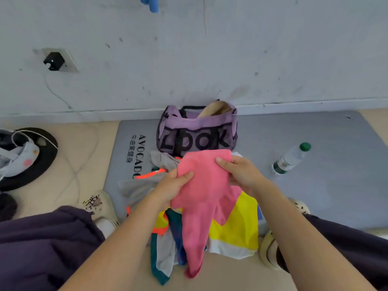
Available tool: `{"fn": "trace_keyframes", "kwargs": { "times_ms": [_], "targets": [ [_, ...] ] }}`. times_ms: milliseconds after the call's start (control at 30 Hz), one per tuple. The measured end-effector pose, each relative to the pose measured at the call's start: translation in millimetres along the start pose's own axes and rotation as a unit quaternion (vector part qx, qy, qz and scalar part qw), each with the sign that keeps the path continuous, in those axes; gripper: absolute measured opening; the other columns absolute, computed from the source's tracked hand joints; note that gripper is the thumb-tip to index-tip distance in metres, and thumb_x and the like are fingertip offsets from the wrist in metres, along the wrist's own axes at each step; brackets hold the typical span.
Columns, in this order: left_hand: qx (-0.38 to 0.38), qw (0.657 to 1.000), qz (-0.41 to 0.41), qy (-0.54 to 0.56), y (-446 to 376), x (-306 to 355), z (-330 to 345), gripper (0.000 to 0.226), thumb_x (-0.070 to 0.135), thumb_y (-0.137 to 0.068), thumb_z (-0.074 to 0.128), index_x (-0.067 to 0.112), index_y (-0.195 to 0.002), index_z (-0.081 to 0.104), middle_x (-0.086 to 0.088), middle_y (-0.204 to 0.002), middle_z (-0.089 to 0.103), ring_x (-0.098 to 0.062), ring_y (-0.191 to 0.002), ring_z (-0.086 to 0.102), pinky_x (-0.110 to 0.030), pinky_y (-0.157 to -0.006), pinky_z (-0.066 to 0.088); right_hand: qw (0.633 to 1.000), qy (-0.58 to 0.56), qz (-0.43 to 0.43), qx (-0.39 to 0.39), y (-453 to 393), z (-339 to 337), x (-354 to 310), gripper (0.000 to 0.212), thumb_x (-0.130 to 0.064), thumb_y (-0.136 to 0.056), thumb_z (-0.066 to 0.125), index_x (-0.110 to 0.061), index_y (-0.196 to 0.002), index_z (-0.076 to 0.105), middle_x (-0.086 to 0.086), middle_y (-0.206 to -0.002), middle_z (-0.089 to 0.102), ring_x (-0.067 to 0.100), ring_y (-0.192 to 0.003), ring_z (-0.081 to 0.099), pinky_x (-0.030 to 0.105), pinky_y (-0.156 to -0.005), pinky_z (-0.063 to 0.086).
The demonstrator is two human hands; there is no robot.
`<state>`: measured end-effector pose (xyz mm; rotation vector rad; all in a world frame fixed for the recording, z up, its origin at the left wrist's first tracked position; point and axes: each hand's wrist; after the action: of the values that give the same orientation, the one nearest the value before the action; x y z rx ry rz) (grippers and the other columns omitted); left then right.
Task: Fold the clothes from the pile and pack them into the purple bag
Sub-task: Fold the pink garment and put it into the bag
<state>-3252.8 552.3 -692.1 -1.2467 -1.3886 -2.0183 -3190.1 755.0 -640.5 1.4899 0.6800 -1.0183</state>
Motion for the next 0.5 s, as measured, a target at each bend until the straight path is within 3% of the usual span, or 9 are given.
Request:
{"fn": "trace_keyframes", "kwargs": {
  "times_ms": [67, 133, 233, 267, 367, 433, 500],
  "targets": [
    [-0.018, 1.000, -0.022, -0.001, -17, -14, -6, 0.026, 0.029, -0.092, 0.066, 0.021, -0.117, 0.067, -0.001, -0.111, 0.074, -0.019, -0.103, 0.070, -0.033, -0.083, 0.055, 1.000, -0.001, 0.019, -0.020, -17, -5, 18, 0.022, -0.025, -0.094, 0.062, -0.016, -0.075, 0.067, -0.003, -0.051, 0.056, 0.008, -0.037, 0.047, 0.016, -0.037, 0.036],
    [-0.024, 0.999, -0.038, -0.021, -36, -23, -14, 0.032, 0.033, -0.090, 0.068, 0.020, -0.119, 0.066, -0.002, -0.112, 0.073, -0.020, -0.104, 0.069, -0.036, -0.087, 0.055, 0.999, 0.032, 0.029, -0.018, -38, -9, 34, 0.026, -0.027, -0.094, 0.062, -0.009, -0.077, 0.067, 0.004, -0.048, 0.056, 0.012, -0.034, 0.048, 0.017, -0.035, 0.033],
    [0.002, 0.997, -0.051, -0.052, -66, -35, -26, 0.045, 0.037, -0.080, 0.077, 0.017, -0.118, 0.065, -0.004, -0.111, 0.074, -0.021, -0.101, 0.070, -0.037, -0.085, 0.055, 0.996, 0.087, 0.032, 0.014, -79, -9, 60, 0.050, -0.035, -0.092, 0.064, 0.015, -0.097, 0.058, 0.024, -0.068, 0.057, 0.023, -0.055, 0.053, 0.025, -0.049, 0.037],
    [0.030, 0.997, -0.049, -0.060, -76, -42, -30, 0.043, 0.033, -0.081, 0.078, 0.015, -0.117, 0.064, -0.006, -0.110, 0.073, -0.021, -0.099, 0.070, -0.035, -0.081, 0.054, 0.994, 0.103, 0.037, 0.023, -92, -9, 70, 0.050, -0.036, -0.091, 0.064, 0.013, -0.101, 0.059, 0.021, -0.074, 0.058, 0.022, -0.063, 0.052, 0.026, -0.054, 0.038],
    [0.101, 0.990, -0.073, -0.068, -92, -69, -40, 0.036, 0.017, -0.088, 0.072, 0.013, -0.120, 0.058, -0.006, -0.112, 0.069, -0.018, -0.099, 0.067, -0.031, -0.080, 0.052, 0.994, 0.081, 0.059, 0.036, -122, -6, 100, 0.022, -0.026, -0.092, 0.066, -0.014, -0.110, 0.063, -0.001, -0.085, 0.063, 0.008, -0.072, 0.059, 0.016, -0.059, 0.046],
    [0.107, 0.985, -0.108, -0.082, -94, -90, -46, 0.039, 0.012, -0.088, 0.070, 0.007, -0.124, 0.057, -0.012, -0.115, 0.068, -0.023, -0.103, 0.066, -0.035, -0.088, 0.053, 0.992, 0.062, 0.082, 0.072, -132, -5, 123, 0.034, -0.018, -0.089, 0.070, -0.011, -0.120, 0.059, 0.004, -0.094, 0.063, 0.011, -0.081, 0.060, 0.016, -0.067, 0.048],
    [0.120, 0.981, -0.117, -0.102, -94, -106, -49, 0.037, 0.012, -0.087, 0.072, 0.002, -0.121, 0.058, -0.017, -0.113, 0.068, -0.028, -0.104, 0.066, -0.040, -0.093, 0.053, 0.988, 0.091, 0.085, 0.095, -133, -4, 141, 0.032, -0.017, -0.087, 0.072, -0.001, -0.114, 0.064, 0.009, -0.093, 0.064, 0.014, -0.079, 0.058, 0.019, -0.069, 0.046]
  ]
}}
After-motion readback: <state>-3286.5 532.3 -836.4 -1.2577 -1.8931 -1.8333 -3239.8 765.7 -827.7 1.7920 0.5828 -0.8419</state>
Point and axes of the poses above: each hand's wrist, its own y-axis away from the middle knuckle, its own z-axis out of the palm, x = y × z
